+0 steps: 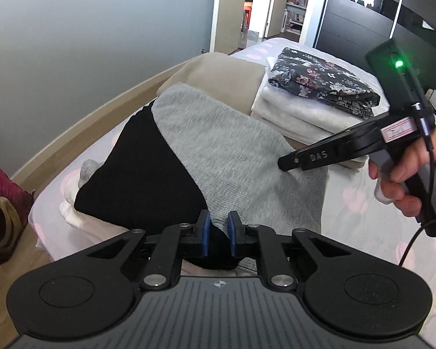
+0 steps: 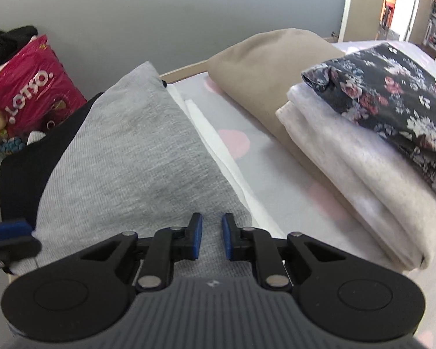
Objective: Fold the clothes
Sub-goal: 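Open both grippers and release the shirt on top of the stack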
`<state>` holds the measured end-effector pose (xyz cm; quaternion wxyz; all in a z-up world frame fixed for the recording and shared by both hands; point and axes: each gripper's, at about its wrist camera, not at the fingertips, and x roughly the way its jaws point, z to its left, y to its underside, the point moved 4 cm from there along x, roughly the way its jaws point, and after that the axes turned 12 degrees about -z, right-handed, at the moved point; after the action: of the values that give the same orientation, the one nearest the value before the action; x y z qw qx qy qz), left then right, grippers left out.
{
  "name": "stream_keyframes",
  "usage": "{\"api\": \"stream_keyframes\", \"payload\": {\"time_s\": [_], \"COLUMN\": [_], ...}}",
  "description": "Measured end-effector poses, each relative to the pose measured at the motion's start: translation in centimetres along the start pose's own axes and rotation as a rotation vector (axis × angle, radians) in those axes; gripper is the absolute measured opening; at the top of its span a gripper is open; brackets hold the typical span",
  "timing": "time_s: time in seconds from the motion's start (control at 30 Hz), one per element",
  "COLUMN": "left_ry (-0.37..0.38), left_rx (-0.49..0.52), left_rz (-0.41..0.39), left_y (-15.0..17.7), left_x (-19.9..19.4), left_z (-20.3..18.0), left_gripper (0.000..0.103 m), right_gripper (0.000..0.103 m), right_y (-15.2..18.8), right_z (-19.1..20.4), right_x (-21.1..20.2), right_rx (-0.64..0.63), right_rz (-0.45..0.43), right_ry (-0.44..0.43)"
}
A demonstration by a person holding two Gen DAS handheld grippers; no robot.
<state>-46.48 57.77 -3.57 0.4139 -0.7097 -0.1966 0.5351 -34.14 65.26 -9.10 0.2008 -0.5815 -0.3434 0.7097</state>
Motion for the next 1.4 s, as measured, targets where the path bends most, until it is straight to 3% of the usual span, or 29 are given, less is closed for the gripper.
{"api": "stream_keyframes", "payload": {"time_s": [0.13,0.23,0.4,0.47,0.53,0.67,0.73,1.07,1.4], "left_ry": [-0.007,-0.01,0.004,-0.007,-0.023,-0.056,-0.076,-0.126,-0.104], "left_rx": [-0.012,-0.009,-0.017,-0.019,-0.019,-0.021,-0.009,-0.01,-0.064], "left_rz": [-0.009,-0.036,-0.103,-0.12,-0.131,-0.17,-0.189,-0.258,-0.285], "left_y": [-0.6,-1.3,-2.2,-2.7,-3.1,-3.9,-4.1,-4.2,-3.2], "left_x": [-0.3,-1.2,-4.3,-5.7,-6.9,-9.4,-10.4,-14.1,-15.3], "left_z": [-0.1,-1.0,-3.0,-3.7,-4.3,-5.4,-5.9,-8.1,-9.1], "left_gripper": [0.013,0.015,0.035,0.049,0.05,0.065,0.066,0.075,0.075], "right_gripper": [0.021,0.032,0.049,0.057,0.058,0.063,0.072,0.078,0.082], "right_y": [-0.1,-0.2,-0.3,-0.2,0.0,0.8,1.2,4.8,8.7], "right_z": [0.7,1.1,2.3,3.1,3.8,4.5,4.6,5.9,6.3], "right_x": [-1.8,-4.0,-8.4,-10.4,-12.3,-16.1,-17.8,-23.9,-25.7], "right_rx": [-0.016,-0.019,-0.006,-0.011,-0.025,-0.032,-0.023,-0.005,0.1], "right_rz": [-0.033,-0.063,-0.099,-0.115,-0.128,-0.186,-0.212,-0.3,-0.311], "right_ry": [0.001,0.006,0.001,-0.003,-0.007,-0.005,0.012,0.081,0.095]}}
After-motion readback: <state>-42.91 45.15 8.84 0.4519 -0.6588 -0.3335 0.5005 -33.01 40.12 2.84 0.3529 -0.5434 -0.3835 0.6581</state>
